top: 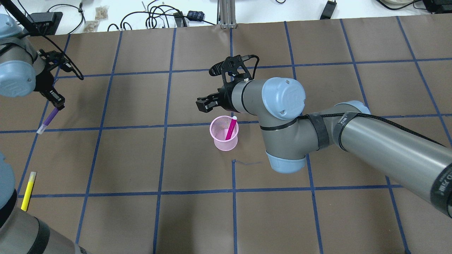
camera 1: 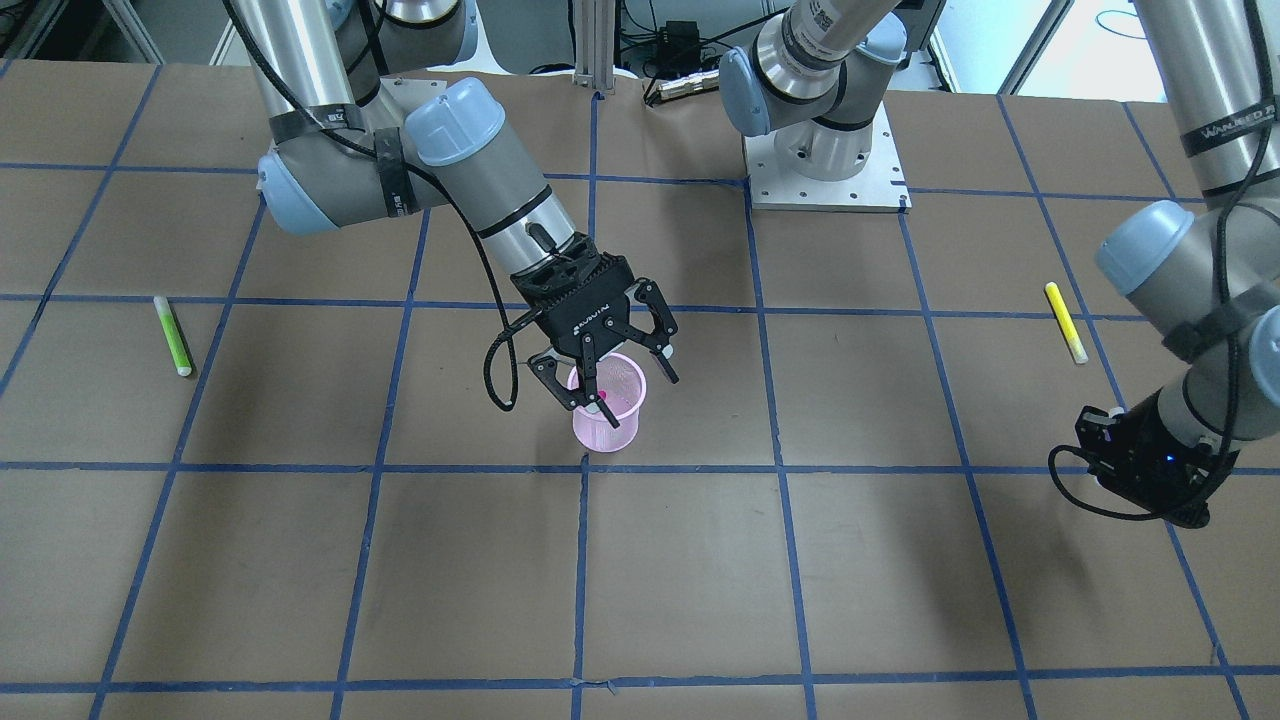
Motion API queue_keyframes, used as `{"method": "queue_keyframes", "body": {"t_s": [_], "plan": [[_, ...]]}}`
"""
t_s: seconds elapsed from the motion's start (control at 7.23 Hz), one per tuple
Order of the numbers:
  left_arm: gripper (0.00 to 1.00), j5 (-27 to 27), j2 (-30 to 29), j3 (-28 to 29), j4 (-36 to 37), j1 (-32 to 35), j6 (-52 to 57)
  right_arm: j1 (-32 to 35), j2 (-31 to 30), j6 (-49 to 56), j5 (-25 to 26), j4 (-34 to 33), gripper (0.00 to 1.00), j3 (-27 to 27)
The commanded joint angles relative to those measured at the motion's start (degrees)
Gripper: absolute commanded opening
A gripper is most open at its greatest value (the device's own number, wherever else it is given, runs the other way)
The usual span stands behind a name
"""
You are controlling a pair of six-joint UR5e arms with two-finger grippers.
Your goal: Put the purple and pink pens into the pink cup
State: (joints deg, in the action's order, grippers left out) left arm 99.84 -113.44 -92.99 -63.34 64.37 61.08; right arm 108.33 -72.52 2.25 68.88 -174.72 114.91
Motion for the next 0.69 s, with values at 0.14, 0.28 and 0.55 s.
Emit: {"method": "queue_keyframes", "body": {"t_s": [0.14, 0.28, 0.55], "plan": [[0.00, -13.90, 7.42, -0.26, -5.29, 0.32, -2.62, -8.96, -6.19, -0.50, 0.46, 20.35, 1.00, -1.09], [0.00, -22.15, 9.01, -0.78, -5.39, 0.32, -7.86, -13.45, -10.66, 0.03, 0.46, 32.30, 1.00, -1.79], [0.00, -23.12, 12.00, -0.97, -3.91, 7.21, -15.87, -19.79, -16.49, 0.21, 5.08, 57.42, 1.00, -8.34]]}}
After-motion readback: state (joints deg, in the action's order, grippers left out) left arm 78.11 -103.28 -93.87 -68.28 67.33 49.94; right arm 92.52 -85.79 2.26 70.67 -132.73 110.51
